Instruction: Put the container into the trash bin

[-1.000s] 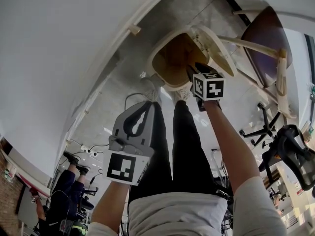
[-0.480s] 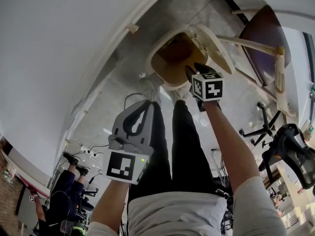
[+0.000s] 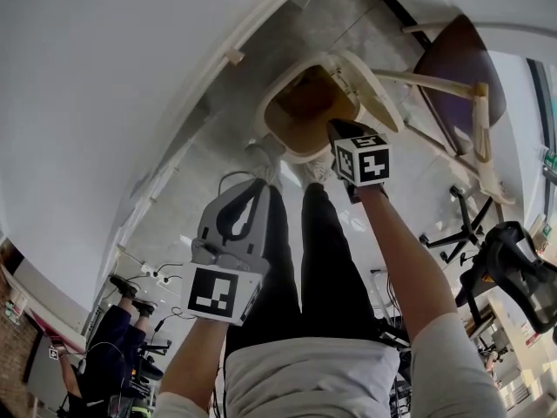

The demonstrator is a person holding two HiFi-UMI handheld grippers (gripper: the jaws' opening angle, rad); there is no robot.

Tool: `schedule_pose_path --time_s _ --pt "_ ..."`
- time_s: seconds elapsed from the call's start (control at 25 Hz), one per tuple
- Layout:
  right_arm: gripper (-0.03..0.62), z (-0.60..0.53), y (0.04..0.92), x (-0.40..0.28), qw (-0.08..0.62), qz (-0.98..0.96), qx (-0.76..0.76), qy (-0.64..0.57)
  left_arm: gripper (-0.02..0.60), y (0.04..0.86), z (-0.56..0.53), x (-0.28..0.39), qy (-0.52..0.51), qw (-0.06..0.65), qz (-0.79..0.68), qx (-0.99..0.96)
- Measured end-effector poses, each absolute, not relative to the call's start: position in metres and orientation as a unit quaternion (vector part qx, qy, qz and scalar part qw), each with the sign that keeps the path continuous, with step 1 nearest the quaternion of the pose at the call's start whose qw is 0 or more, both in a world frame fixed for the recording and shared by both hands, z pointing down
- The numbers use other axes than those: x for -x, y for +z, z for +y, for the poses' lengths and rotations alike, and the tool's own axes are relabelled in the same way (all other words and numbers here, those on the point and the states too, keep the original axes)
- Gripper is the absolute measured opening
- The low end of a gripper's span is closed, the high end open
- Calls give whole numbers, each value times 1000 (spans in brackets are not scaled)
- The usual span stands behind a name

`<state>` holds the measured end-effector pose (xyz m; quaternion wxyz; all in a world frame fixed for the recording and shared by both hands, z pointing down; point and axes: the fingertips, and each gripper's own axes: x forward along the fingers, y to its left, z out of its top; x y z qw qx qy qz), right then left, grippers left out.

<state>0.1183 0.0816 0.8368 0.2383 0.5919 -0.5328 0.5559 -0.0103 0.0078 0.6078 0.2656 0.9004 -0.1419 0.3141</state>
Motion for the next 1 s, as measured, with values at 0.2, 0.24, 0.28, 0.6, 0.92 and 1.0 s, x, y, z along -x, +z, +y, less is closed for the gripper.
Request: schedule_pose_path --time_s 0.2,0.24,0.28,0.6,0.92,1.0 --pt "32 78 818 -121 238 -547 -587 547 17 592 8 7 308 259 -142 -904" --pt "32 77 814 -120 239 -552 -585 544 17 589 8 7 309 259 -143 -904" --pt "31 76 809 -119 240 -558 -581 542 17 585 7 8 309 260 -144 -903" --pt "29 75 763 -106 266 -604 -549 513 17 554 4 10 309 251 -162 -903" --pt "29 74 692 -113 244 -624 -561 487 17 515 12 1 294 265 -169 -902" --pt "28 74 672 -117 231 -626 -568 482 17 505 13 -1 292 261 -167 -905"
